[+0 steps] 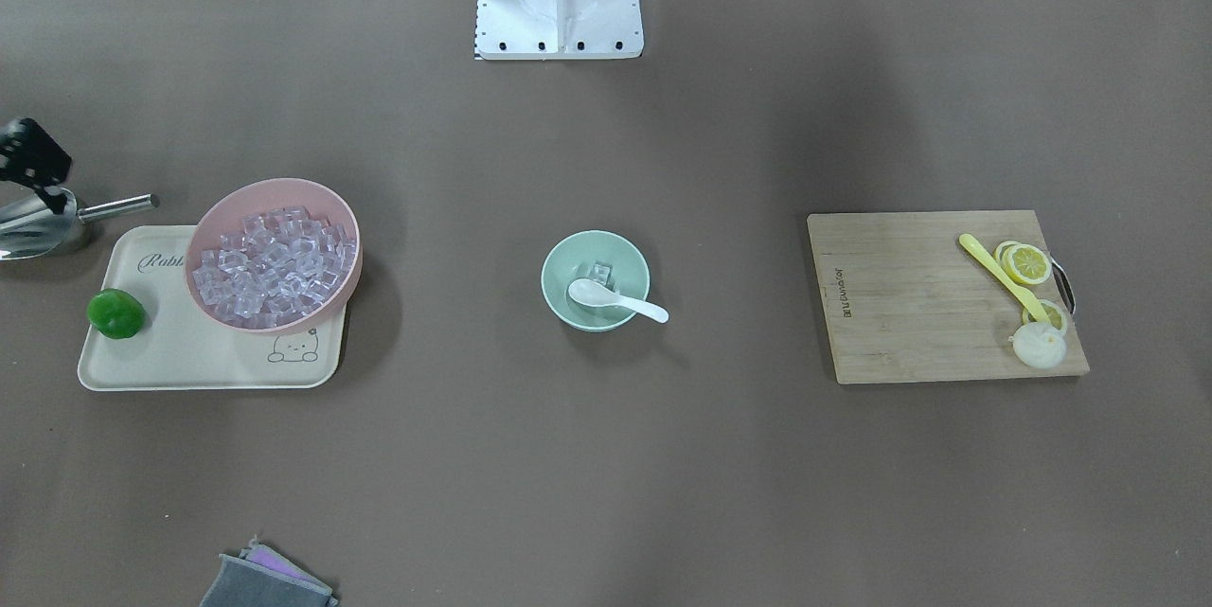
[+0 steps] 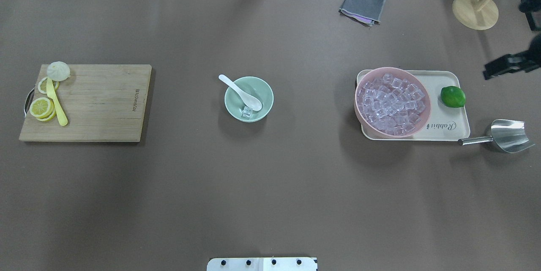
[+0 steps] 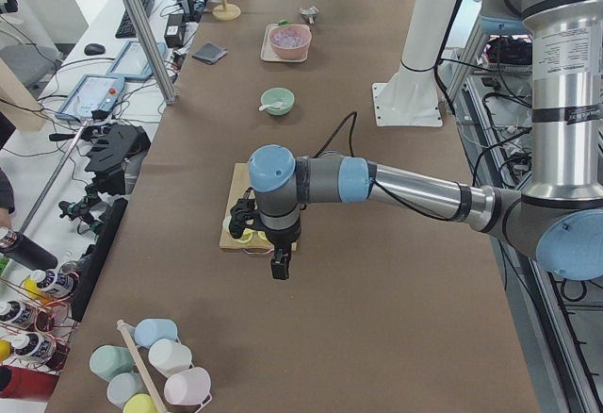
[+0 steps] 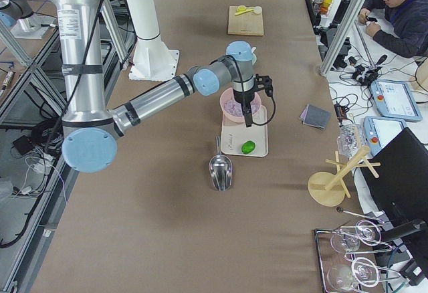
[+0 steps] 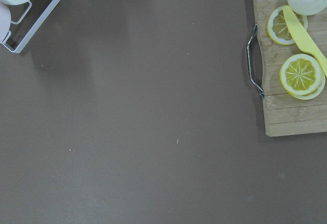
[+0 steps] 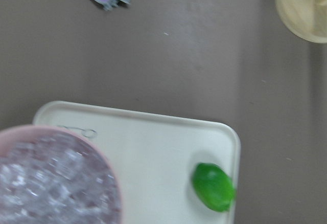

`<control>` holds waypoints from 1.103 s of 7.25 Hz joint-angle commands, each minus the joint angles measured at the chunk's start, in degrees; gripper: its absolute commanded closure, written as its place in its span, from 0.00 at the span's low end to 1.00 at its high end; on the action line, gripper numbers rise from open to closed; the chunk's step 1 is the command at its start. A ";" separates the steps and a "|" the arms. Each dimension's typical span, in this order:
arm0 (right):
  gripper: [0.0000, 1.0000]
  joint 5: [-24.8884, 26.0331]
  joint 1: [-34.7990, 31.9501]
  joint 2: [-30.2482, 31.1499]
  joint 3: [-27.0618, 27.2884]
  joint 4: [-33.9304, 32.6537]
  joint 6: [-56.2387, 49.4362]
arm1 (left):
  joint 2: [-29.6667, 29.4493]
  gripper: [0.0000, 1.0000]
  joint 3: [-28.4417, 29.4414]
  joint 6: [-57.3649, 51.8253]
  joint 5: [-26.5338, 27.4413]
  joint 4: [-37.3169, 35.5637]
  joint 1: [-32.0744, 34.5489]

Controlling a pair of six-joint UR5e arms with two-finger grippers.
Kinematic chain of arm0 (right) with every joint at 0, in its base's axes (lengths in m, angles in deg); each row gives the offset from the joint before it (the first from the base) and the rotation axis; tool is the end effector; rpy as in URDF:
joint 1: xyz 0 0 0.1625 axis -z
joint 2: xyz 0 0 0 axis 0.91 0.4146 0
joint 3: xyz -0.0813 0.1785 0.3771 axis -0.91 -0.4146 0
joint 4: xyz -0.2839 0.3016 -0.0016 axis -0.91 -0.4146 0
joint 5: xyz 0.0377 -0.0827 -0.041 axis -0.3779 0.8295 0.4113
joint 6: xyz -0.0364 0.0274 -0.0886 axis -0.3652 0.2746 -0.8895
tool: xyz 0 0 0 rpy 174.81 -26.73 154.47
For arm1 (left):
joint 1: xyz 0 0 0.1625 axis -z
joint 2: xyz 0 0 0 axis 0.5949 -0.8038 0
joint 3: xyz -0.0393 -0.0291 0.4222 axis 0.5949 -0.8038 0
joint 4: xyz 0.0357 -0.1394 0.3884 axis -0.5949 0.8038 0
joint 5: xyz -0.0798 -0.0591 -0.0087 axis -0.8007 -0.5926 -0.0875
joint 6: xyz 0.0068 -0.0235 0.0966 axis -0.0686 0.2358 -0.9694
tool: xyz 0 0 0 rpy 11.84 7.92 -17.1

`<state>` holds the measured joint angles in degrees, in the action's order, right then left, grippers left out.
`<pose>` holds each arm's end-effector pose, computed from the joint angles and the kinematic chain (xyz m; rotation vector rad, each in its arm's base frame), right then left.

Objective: Put spoon and ice into bowl

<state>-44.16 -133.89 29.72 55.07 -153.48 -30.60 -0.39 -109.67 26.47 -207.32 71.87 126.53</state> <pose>-0.0958 -0.4620 0.4470 0.2268 -0.6779 -0.1030 -0.0686 -0.4329 0.5836 0.0013 0.7114 0.1228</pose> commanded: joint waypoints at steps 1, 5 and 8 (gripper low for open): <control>0.00 -6.05 -11.46 12.92 1.36 0.01 -19.87 | 0.20 0.02 0.30 0.16 0.03 -0.18 0.06; 0.00 -9.24 -18.71 23.33 -2.06 -0.07 -24.00 | 3.29 0.02 -2.24 -0.10 -0.06 0.34 0.50; 0.00 -9.33 -19.06 22.47 -3.39 -0.07 -23.65 | 3.55 0.02 -4.17 -0.19 -0.14 0.43 0.67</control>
<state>-53.51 -152.82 52.74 51.88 -153.55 -54.38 3.06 -113.01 26.34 -207.36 72.29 127.13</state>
